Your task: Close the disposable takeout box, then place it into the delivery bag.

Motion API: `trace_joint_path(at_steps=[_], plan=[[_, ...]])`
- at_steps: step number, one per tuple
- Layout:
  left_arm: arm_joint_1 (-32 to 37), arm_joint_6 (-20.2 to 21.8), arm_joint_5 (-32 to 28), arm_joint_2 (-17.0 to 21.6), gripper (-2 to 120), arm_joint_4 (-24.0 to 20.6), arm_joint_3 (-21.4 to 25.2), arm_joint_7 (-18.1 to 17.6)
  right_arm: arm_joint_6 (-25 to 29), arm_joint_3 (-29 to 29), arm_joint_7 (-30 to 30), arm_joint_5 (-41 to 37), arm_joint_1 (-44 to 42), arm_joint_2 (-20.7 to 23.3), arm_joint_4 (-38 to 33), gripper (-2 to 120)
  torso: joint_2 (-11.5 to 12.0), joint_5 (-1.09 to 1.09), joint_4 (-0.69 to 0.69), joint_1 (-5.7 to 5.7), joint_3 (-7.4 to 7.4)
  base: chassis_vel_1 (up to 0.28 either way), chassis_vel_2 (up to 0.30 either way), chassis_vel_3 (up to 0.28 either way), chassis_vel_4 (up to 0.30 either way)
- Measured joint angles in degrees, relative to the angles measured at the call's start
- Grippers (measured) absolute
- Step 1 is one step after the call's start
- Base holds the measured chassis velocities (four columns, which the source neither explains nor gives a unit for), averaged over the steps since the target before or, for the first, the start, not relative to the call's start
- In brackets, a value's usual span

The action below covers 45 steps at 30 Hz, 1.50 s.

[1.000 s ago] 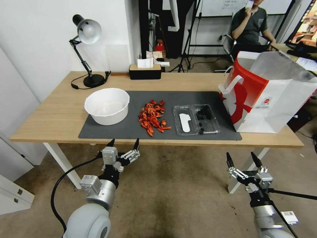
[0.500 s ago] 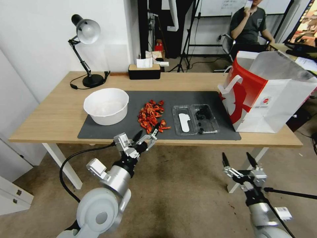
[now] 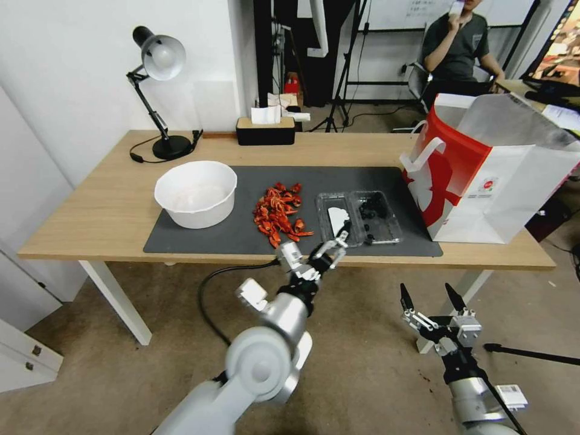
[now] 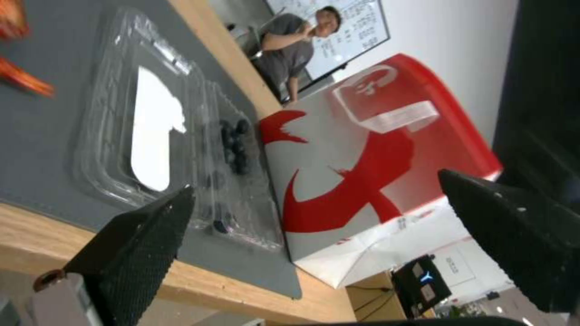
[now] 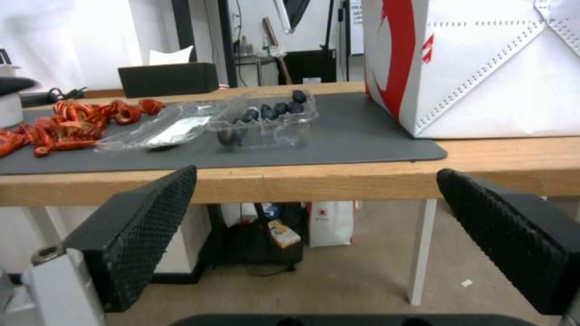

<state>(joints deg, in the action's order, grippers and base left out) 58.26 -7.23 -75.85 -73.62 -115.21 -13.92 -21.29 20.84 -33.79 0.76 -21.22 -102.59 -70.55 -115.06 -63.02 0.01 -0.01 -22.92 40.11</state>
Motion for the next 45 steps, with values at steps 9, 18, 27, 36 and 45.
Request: trace_joint_path(at_steps=[9,18,27,36,45], plan=[[-3.47,0.21,-2.78,-3.49,100,3.3,-0.58,-5.08,-0.66,0.02,-0.04,0.7,-0.44,-0.94,-0.69,100,0.0,0.0,0.01,0.0,0.0,0.0,0.0,0.0,0.0],[-5.45,0.81,-2.0,-9.29,100,7.08,-2.27,-10.81,-0.83,0.05,0.44,1.01,0.8,-0.82,1.18,100,0.0,0.0,0.01,0.0,0.0,0.0,0.0,0.0,0.0],[-7.41,1.28,-2.1,-13.45,100,11.77,-3.44,-13.22,-0.52,-0.47,0.69,0.36,1.02,-0.01,2.79,100,-0.02,0.0,0.0,0.0,0.0,0.0,0.0,0.0,0.0],[-9.55,1.16,-3.2,-15.16,100,15.95,-3.62,-13.8,0.29,-0.58,0.67,-0.92,1.21,0.44,3.96,100,-0.01,-0.01,0.01,0.0,0.0,0.0,0.0,0.0,0.0],[-10.5,0.87,-3.62,-16.36,100,18.37,-2.46,-13.46,1.32,-0.64,0.46,-1.2,1.15,0.56,4.99,100,-0.02,-0.02,0.0,0.01,-0.02,0.0,0.0,0.0,0.0]])
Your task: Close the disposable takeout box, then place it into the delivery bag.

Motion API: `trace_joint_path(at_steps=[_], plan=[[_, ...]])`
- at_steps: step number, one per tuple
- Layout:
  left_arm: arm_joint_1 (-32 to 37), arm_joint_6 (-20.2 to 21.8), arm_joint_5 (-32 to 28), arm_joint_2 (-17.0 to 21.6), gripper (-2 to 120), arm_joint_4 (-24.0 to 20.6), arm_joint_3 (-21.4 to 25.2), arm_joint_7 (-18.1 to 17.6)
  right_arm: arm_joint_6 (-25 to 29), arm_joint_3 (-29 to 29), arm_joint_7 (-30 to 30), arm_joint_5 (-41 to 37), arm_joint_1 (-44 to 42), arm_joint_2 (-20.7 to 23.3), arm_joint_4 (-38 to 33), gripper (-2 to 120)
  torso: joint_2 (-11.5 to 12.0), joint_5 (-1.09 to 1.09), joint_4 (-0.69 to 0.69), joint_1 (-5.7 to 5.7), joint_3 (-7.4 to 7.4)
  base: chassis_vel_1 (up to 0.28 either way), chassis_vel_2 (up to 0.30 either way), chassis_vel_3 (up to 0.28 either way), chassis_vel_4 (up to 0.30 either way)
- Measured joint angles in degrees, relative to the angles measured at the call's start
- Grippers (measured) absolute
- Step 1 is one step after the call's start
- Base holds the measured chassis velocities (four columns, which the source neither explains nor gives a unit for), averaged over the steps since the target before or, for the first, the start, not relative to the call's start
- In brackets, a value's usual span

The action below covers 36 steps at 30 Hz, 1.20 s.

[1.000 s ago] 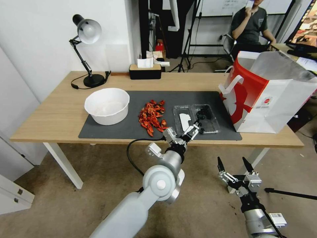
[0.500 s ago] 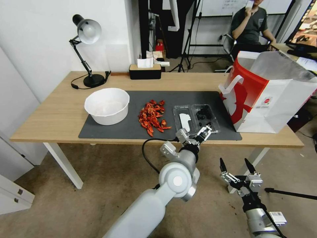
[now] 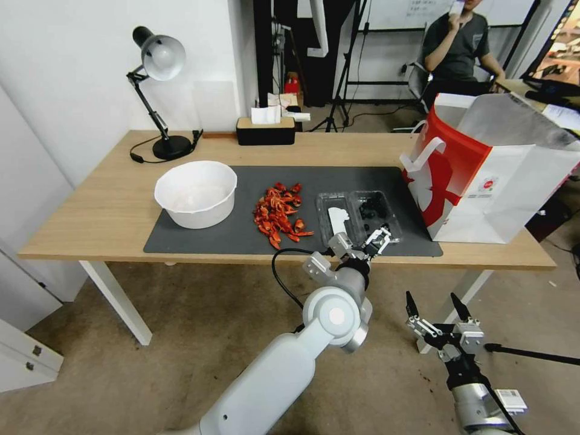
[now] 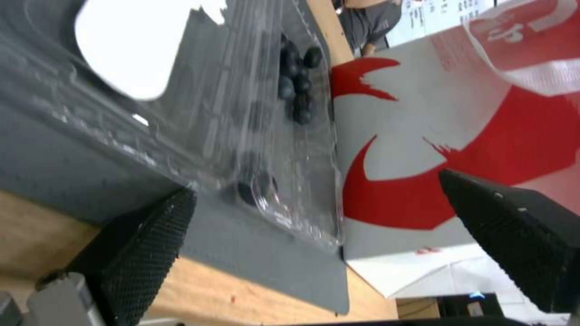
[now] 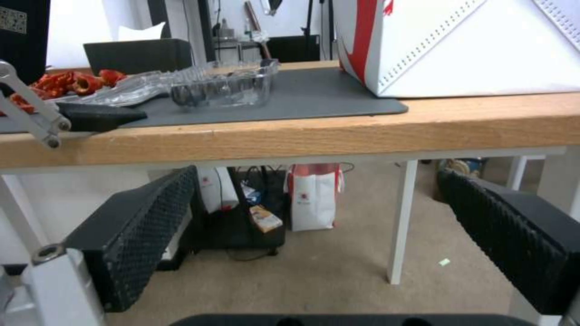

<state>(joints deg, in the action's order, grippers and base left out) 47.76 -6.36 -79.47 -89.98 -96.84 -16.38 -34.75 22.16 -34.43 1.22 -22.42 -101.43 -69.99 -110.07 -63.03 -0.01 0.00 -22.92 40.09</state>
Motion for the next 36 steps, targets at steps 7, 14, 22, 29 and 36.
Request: trace_joint_path(at_steps=[7,14,22,29,36], plan=[[-0.08,-0.04,0.65,-0.04,100,0.92,0.62,-0.06,0.08,0.0,0.07,-0.04,0.0,0.02,0.28,100,-0.03,-0.04,-0.04,0.03,-0.02,0.0,0.0,0.0,0.0],[0.26,-0.24,0.68,0.36,100,0.16,1.52,-0.8,0.08,0.16,0.18,-0.01,0.03,-0.07,0.71,100,0.0,0.01,-0.03,0.02,0.0,0.0,0.0,0.0,0.0],[1.52,-0.51,0.5,0.99,100,-1.79,2.0,-1.29,0.08,0.42,0.21,0.24,-0.05,-0.32,0.75,100,0.02,0.02,0.03,-0.01,0.02,0.0,0.0,0.0,0.0],[1.54,-0.83,0.21,0.62,100,-1.54,2.37,-0.85,0.06,0.47,0.21,0.47,-0.23,-0.52,0.67,100,0.02,0.02,0.02,-0.01,0.03,0.0,0.0,0.0,0.0],[1.91,-1.21,0.11,0.34,100,-1.44,2.69,0.09,0.06,0.51,0.18,0.74,-0.53,-0.86,0.46,100,0.02,0.02,0.02,-0.01,0.03,0.0,0.0,0.0,0.0]])
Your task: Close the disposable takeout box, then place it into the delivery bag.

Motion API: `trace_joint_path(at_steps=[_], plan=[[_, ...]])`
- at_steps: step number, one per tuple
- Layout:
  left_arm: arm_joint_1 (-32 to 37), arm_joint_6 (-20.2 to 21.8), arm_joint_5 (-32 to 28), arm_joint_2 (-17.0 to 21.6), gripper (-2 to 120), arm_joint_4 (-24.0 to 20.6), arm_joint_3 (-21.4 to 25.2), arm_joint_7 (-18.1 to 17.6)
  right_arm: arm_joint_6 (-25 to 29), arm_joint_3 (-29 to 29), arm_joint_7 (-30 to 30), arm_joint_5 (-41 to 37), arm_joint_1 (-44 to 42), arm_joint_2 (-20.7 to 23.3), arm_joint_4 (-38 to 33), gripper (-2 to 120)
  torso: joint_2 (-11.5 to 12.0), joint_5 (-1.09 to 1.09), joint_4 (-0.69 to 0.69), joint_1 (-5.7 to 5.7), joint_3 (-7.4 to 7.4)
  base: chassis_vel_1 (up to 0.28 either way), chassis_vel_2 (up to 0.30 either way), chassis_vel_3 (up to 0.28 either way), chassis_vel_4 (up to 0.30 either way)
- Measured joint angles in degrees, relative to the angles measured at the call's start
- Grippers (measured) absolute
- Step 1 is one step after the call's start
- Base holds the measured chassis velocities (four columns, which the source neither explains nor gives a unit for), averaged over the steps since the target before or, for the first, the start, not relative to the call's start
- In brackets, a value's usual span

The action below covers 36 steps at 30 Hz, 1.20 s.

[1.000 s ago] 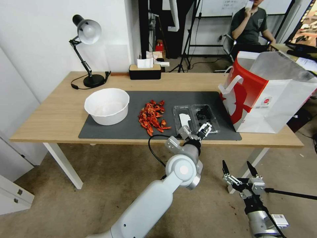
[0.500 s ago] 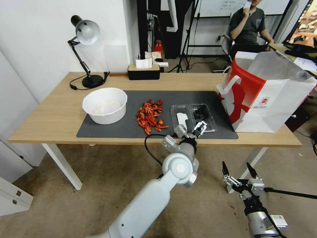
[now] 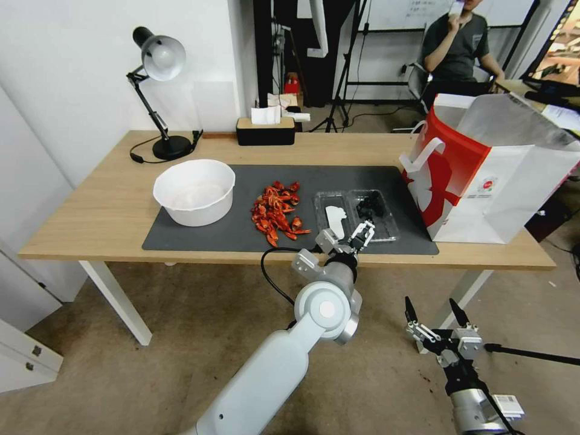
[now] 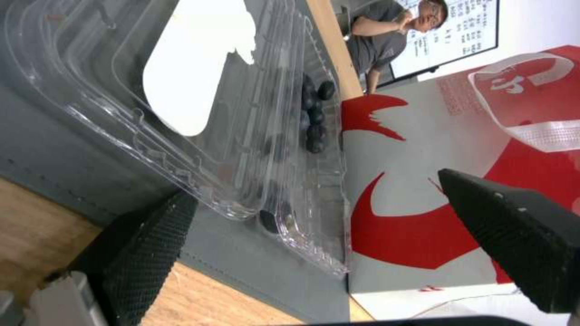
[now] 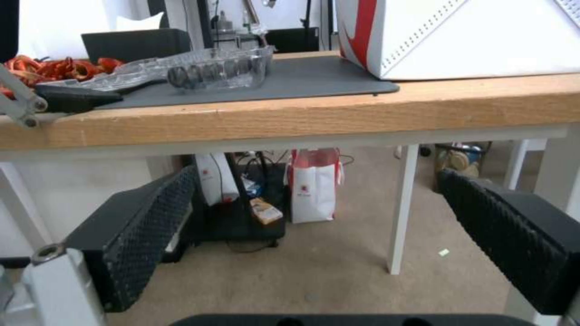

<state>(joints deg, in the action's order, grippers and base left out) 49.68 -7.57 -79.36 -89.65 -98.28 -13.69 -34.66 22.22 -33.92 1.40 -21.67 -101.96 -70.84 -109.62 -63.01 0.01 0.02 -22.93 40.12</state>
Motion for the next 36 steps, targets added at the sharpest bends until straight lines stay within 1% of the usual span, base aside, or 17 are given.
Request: trace_joint_path(at_steps=[8,14,21,28,36], plan=[[0.03,-0.37,-0.29,0.45,100,-0.14,0.19,1.43,0.22,0.13,-0.02,0.76,-0.18,-0.57,-0.12,100,0.01,0.0,-0.01,-0.01,0.0,0.0,0.0,0.0,0.0],[0.28,-0.57,-0.67,0.5,100,-1.27,0.37,2.58,0.31,0.45,-0.11,1.16,-0.19,-0.98,-0.12,100,0.0,-0.01,-0.02,-0.01,-0.01,0.0,0.0,0.0,0.0],[0.81,-0.94,-0.78,0.33,100,-2.63,0.44,5.02,0.42,0.54,-0.19,1.34,-0.36,-1.22,-0.18,100,-0.01,-0.01,-0.02,0.01,-0.01,0.0,0.0,0.0,0.0],[1.25,-1.05,-0.54,0.76,100,-3.95,0.4,6.1,0.54,0.54,-0.22,1.44,-0.56,-1.4,-0.3,100,-0.01,-0.01,-0.01,0.01,-0.01,0.0,0.0,0.0,0.0],[0.65,-1.15,-0.08,0.99,100,-3.94,0.79,7.56,0.87,0.56,-0.27,1.45,-0.73,-1.54,-0.33,100,-0.02,-0.01,-0.02,0.01,-0.01,0.0,0.0,0.0,0.0]])
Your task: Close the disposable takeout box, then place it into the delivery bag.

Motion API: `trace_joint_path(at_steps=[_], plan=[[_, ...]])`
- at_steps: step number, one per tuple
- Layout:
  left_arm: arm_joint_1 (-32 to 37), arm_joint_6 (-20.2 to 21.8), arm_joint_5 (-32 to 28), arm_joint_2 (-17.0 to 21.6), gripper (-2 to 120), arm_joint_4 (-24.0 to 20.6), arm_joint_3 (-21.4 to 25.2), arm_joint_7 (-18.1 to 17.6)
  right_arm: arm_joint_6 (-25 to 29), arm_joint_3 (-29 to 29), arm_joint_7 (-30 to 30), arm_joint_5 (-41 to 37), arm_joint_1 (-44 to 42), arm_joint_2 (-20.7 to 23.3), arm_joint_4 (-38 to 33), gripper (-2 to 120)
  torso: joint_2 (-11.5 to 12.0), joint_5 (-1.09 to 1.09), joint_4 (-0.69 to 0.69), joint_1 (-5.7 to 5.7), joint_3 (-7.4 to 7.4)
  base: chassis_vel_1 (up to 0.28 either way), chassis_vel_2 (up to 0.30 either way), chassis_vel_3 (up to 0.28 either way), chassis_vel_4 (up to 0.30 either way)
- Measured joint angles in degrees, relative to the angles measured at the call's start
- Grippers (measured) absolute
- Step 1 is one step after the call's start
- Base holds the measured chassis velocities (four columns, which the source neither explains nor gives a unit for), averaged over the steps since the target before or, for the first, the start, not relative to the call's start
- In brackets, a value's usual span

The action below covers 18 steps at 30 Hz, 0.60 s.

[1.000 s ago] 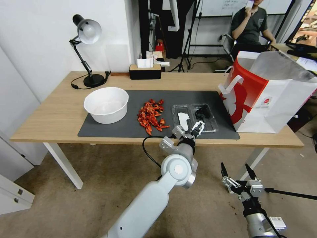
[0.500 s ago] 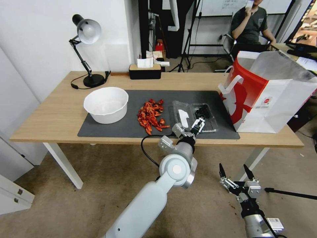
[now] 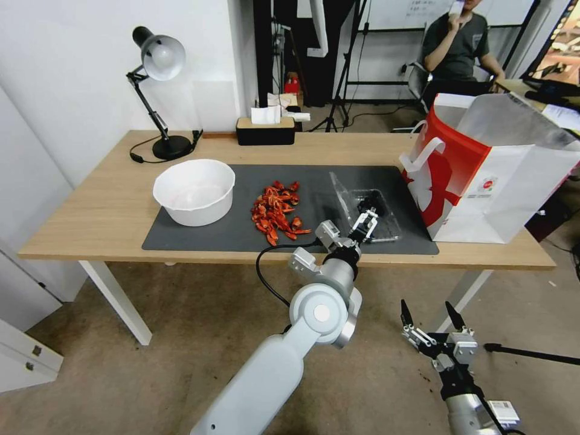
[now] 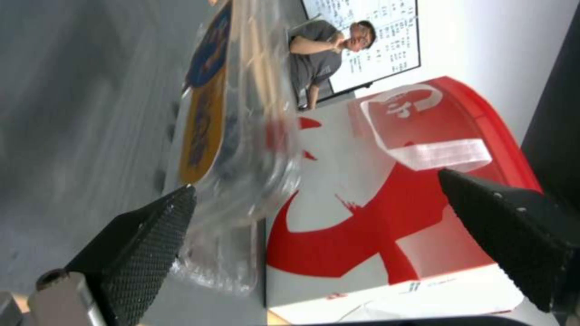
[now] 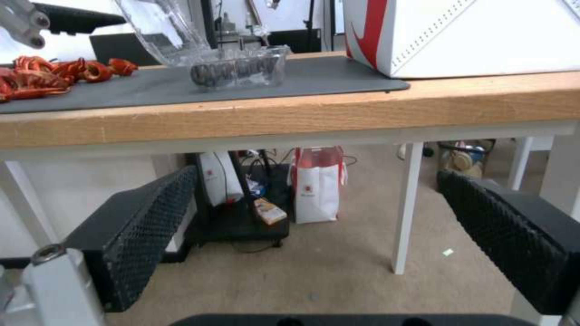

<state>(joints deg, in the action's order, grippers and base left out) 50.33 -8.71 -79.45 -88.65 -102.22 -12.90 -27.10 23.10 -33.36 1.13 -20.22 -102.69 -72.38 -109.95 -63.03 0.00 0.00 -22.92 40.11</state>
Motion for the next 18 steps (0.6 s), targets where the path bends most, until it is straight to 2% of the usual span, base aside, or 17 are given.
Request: trace_joint_path(at_steps=[15,18], plan=[[-2.42,1.39,0.3,0.76,100,2.43,0.98,3.05,0.48,-0.18,-0.09,0.02,-0.18,0.14,0.12,100,0.0,0.0,0.0,0.0,0.0,0.0,0.0,0.0,0.0],[-2.59,2.22,0.33,1.55,100,2.44,0.81,6.26,0.57,-0.14,-0.1,-0.01,-0.08,0.16,0.51,100,0.0,0.0,0.0,0.0,0.0,0.0,0.0,0.0,0.0]])
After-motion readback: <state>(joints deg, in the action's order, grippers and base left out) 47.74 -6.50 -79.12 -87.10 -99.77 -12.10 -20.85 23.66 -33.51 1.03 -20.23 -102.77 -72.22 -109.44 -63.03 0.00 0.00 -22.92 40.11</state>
